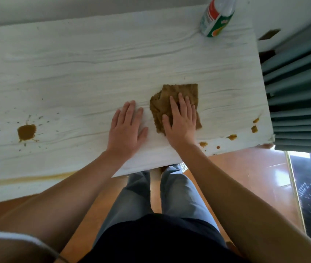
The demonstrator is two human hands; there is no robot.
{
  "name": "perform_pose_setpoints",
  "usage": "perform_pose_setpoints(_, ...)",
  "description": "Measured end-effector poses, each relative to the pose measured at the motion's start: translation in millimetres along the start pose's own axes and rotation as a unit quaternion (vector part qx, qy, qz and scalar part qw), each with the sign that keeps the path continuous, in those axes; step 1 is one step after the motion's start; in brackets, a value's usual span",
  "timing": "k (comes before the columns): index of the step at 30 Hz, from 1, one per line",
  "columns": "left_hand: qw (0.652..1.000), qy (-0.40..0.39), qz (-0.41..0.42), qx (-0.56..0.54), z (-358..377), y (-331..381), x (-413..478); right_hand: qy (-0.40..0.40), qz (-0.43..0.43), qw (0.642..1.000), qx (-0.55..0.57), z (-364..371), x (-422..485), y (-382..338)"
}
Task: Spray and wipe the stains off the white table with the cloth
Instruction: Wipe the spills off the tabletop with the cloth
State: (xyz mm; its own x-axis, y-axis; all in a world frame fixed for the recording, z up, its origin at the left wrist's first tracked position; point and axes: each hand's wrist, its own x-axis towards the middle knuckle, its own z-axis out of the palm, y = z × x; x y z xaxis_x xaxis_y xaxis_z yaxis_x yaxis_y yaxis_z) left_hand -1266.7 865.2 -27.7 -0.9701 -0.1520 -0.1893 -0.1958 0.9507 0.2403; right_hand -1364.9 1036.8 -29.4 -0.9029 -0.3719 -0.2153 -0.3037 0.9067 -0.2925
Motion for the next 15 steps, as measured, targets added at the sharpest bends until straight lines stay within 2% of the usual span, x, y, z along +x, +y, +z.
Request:
perform_pose_setpoints(4, 1.000, -0.012, -0.016, -0.004, -3, 6, 1, -0.022, -0.029, 0.999, -0.019, 1, -57, 33)
perform_pose_setpoints(8, 0.999, -0.019, -0.044, -0.012, -6, 37, 3, -0.016, -0.004, 0.999, -0.029, -15, -85, 90)
perform_pose_setpoints(10, 0.999, -0.027, -0.038, -0.020, -4, 59, 2, -0.009, 0.021, 0.999, -0.030, -27, -80, 122)
perform_pose_setpoints(15, 0.999, -0.031, -0.014, -0.029, 7, 108, 0, 0.012, 0.146, 0.989, -0.016, -58, -39, 193)
